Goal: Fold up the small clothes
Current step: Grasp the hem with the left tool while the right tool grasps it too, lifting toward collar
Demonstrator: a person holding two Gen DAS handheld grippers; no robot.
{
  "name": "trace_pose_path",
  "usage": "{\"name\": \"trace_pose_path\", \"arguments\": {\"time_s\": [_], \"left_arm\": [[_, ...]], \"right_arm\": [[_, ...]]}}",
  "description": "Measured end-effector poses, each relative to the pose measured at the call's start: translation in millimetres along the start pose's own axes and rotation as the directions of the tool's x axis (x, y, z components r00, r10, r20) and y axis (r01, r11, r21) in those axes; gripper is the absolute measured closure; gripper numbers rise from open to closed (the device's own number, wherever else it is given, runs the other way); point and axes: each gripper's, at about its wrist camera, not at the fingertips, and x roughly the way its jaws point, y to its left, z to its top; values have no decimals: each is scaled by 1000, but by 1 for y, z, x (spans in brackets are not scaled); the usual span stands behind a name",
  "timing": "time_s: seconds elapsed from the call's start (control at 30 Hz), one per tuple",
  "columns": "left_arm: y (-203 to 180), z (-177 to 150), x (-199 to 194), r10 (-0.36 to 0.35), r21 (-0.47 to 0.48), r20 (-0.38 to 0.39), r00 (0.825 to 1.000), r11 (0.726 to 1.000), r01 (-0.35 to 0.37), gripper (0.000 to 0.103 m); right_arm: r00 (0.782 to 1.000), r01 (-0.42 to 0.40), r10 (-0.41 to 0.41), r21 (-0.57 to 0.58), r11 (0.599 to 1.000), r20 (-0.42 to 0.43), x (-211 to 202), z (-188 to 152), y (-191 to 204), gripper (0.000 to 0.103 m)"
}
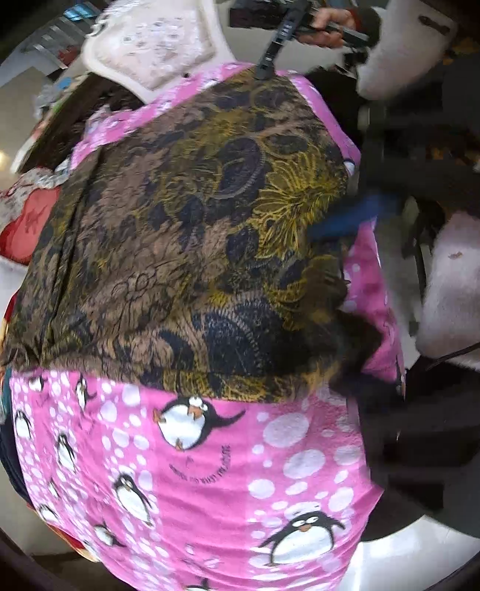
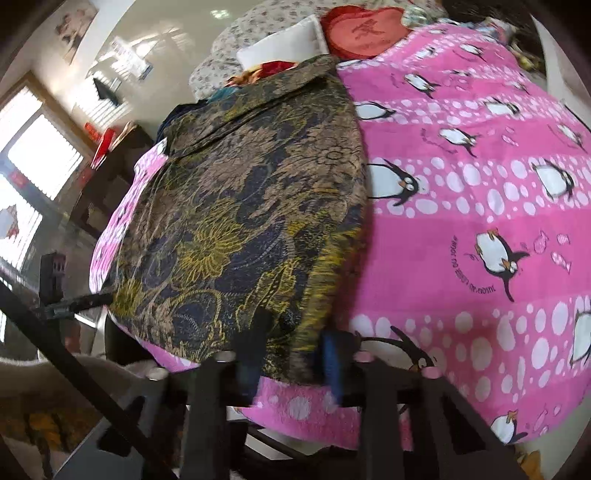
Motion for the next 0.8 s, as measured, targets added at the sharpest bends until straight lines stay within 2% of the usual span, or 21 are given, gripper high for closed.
{"name": "trace_pose_path", "arguments": {"time_s": [0.07,0.1,0.17,0.33,0.5,0.67,0.8], "left_arm": [[-2,1,1,-21,20,-12,1000,1000,22,78],[-3,2,1,-24,23,-15,1000,999,24,79],[-7,4,-2,-36,45,-16,999,998,36,88],[-17,25,-30,-87,99,38,996,992,83,88],[-11,72,-68,-132,99,140,981,988,119,88],[-5,132,-86,-98,98,220,971,992,77,88],[4,194,-75,-75,66,232,970,996,61,88]], "right_arm": [[1000,0,0,-28,1000,1,2,1,3,93],[1000,-6,6,-22,1000,6,1,2,3,95],[999,-35,35,-5,999,31,-4,6,1,95],[979,-147,147,-12,989,143,-34,31,7,96],[938,-218,226,-61,974,262,-59,74,21,96],[911,-209,227,-88,974,344,-58,138,30,96],[910,-188,201,-70,980,363,-37,190,27,96]]}}
